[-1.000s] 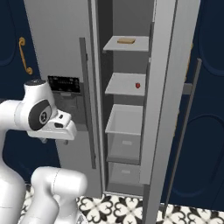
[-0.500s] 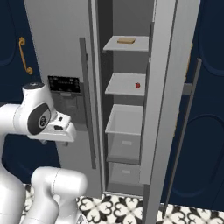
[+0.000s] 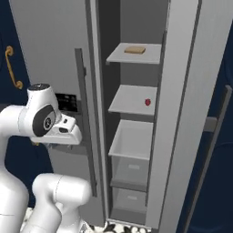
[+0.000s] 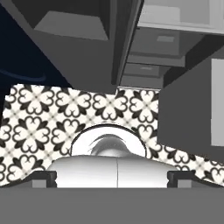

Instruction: Take the strawberry from the fridge and place it on top of the pancake, located on the dining counter.

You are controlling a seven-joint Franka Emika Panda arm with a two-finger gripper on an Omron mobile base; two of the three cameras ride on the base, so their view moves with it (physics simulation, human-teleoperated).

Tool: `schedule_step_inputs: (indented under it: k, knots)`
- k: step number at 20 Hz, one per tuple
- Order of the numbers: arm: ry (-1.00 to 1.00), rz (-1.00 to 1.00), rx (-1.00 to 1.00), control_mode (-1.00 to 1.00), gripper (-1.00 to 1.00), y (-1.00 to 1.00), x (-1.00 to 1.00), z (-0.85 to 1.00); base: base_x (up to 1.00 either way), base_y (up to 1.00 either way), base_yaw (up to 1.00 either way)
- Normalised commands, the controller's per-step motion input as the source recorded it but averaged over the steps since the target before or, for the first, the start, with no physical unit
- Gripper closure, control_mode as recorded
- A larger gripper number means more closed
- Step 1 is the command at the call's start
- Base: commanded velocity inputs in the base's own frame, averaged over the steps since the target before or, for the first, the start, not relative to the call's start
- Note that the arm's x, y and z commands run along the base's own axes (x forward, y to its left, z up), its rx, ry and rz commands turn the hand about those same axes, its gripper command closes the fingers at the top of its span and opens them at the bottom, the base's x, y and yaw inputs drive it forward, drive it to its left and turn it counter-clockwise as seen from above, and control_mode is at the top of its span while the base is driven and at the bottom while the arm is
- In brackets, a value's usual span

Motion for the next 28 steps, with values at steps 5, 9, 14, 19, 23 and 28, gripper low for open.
schedule_step_inputs:
  k: [5, 9, 14, 19, 23, 28]
  knots:
    - [0.00, 0.00, 0.00, 1.00, -1.00, 0.00, 0.00, 0.00, -0.03, -0.56, -0.15]
    - [0.00, 0.00, 0.00, 1.00, -1.00, 0.00, 0.00, 0.00, 0.14, -0.51, -0.30]
    - [0.00, 0.00, 0.00, 1.00, -1.00, 0.00, 0.00, 0.00, 0.13, -0.07, -0.33]
    - [0.00, 0.00, 0.00, 1.00, -1.00, 0.00, 0.00, 0.00, 0.25, 0.10, -0.26]
    - [0.00, 0.00, 0.00, 1.00, -1.00, 0.00, 0.00, 0.00, 0.47, 0.06, -0.15]
    - [0.00, 0.00, 0.00, 1.00, -1.00, 0.00, 0.00, 0.00, 0.59, 0.09, -0.03]
